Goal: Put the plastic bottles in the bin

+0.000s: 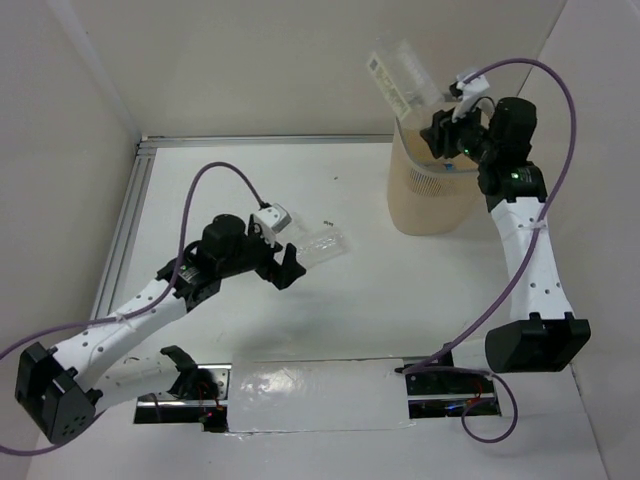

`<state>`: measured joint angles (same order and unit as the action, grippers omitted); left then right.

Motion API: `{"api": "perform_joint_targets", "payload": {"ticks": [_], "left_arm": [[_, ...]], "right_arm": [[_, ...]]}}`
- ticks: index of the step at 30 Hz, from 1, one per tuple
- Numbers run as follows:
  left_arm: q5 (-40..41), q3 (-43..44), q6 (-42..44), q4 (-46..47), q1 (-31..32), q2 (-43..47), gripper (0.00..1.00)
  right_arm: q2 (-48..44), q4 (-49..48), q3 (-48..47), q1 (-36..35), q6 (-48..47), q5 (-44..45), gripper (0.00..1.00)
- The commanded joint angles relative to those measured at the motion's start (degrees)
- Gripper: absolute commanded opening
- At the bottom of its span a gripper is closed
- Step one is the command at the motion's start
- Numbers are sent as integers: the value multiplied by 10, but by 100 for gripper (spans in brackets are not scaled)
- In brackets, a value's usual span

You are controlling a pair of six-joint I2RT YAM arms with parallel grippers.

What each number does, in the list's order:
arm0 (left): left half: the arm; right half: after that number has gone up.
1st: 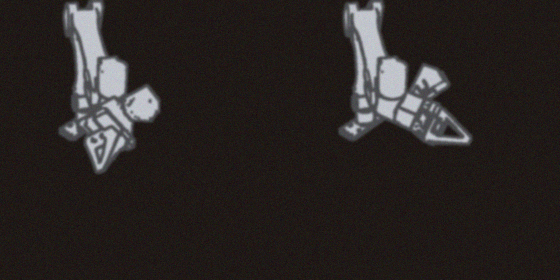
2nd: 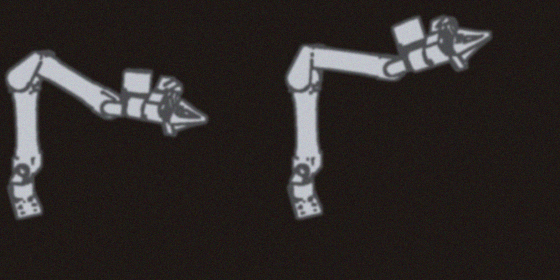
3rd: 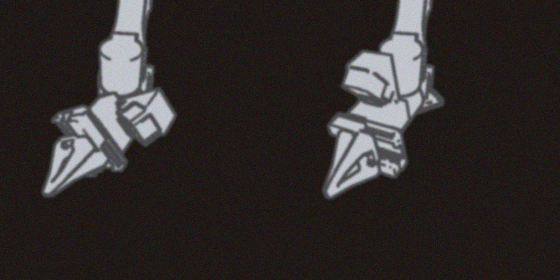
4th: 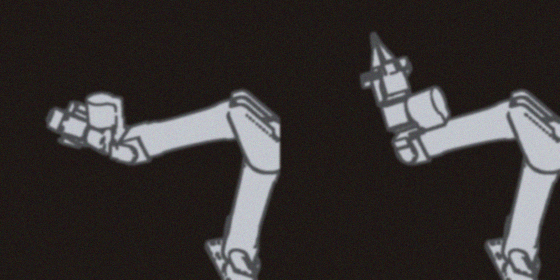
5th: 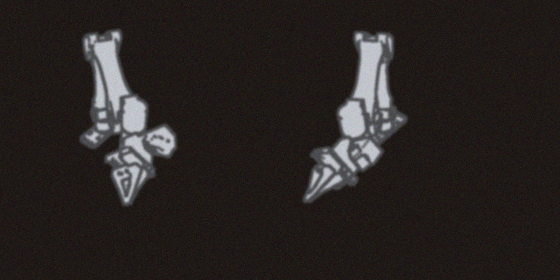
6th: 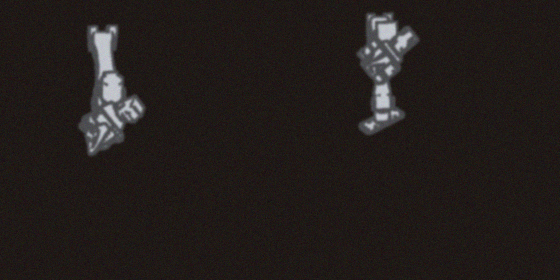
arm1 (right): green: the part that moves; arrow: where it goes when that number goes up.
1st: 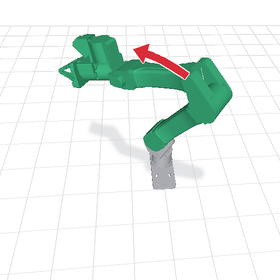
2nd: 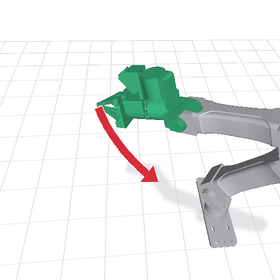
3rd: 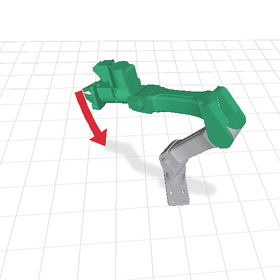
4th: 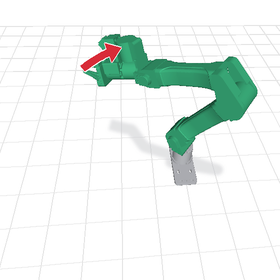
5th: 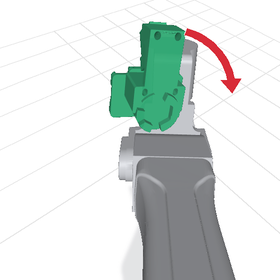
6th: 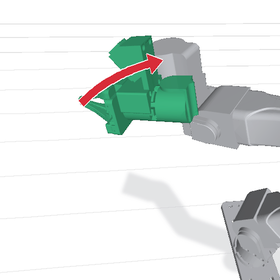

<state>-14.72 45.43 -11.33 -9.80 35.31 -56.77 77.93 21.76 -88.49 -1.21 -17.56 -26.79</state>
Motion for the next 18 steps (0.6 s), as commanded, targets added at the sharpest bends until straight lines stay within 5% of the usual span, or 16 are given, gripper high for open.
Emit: {"api": "perform_joint_targets", "payload": {"ticks": [1,7,10,12,13,18], "left_arm": [[74,44,58,58,41,-43,99],[157,56,108,107,81,-116,100],[205,56,140,117,95,-156,100],[239,62,156,133,101,-187,100],[251,62,162,133,101,-196,100],[274,88,191,140,117,-242,100]], "right_arm": [[-23,-41,-3,57,27,36,32],[3,68,-23,93,-16,1,41],[3,97,-23,98,-42,-5,60],[3,110,-23,98,-48,-5,94],[-12,110,-23,106,-48,-10,100],[-60,66,-9,141,-42,-59,100]]}}
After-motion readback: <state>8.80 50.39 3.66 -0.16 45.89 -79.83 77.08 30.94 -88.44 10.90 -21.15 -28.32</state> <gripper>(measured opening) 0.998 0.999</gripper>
